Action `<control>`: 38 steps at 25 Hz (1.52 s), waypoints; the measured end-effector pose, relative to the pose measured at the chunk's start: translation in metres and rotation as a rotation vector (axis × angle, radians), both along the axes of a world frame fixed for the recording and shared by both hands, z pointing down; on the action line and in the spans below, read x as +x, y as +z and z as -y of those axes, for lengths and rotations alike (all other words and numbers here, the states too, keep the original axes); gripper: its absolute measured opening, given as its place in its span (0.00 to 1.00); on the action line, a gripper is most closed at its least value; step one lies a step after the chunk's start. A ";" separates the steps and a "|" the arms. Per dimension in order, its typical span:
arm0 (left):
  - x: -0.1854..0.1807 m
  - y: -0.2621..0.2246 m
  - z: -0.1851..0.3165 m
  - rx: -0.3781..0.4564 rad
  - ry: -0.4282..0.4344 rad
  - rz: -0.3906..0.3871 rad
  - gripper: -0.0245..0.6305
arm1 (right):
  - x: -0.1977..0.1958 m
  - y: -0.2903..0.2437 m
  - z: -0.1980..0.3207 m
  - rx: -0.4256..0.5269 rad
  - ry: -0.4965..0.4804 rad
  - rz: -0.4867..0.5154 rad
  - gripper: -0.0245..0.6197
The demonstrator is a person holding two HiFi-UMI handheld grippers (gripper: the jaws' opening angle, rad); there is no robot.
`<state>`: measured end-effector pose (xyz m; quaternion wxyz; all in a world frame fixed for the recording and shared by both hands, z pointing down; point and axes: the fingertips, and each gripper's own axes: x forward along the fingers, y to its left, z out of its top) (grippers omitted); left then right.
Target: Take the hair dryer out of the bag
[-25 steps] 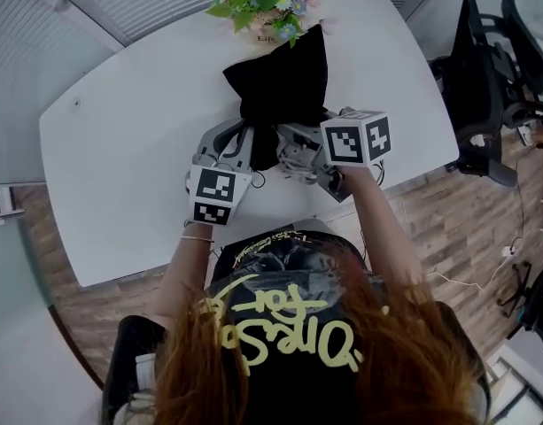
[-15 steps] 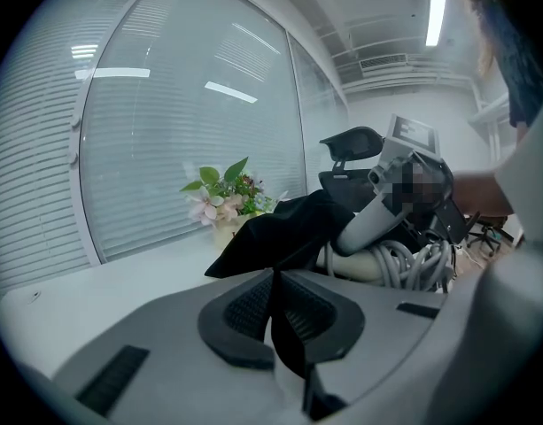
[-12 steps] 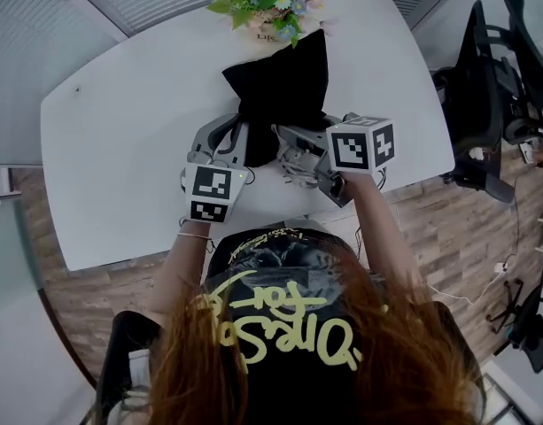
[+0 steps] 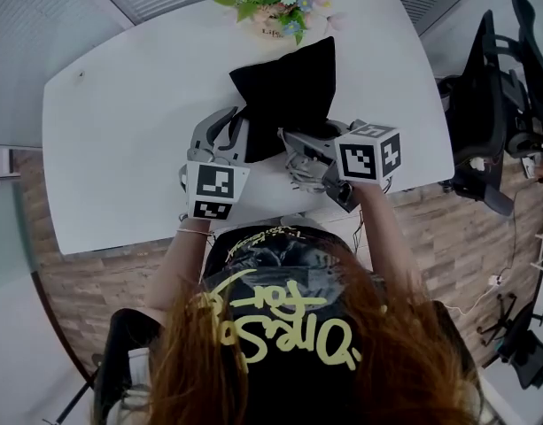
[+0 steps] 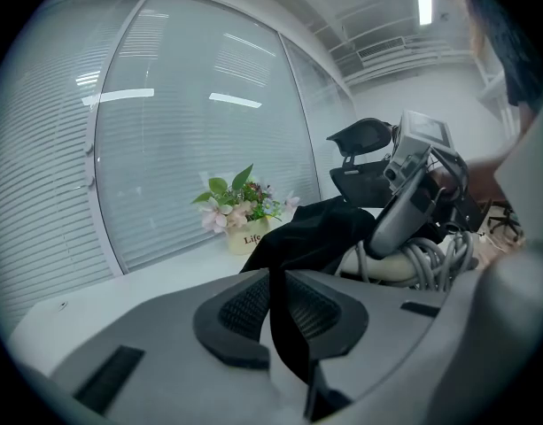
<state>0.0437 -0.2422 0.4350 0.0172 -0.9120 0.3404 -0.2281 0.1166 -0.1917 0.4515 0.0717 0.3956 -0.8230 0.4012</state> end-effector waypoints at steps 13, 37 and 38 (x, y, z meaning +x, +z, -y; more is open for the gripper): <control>-0.001 0.007 0.010 -0.037 -0.026 0.009 0.08 | 0.001 0.032 -0.021 -0.024 -0.126 -0.152 0.26; 0.004 0.007 0.009 -0.107 0.197 -0.070 0.07 | -0.012 0.047 -0.009 -0.133 0.044 -0.793 0.36; 0.003 0.006 0.008 -0.108 0.208 -0.075 0.07 | -0.012 0.048 -0.008 -0.138 0.054 -0.808 0.36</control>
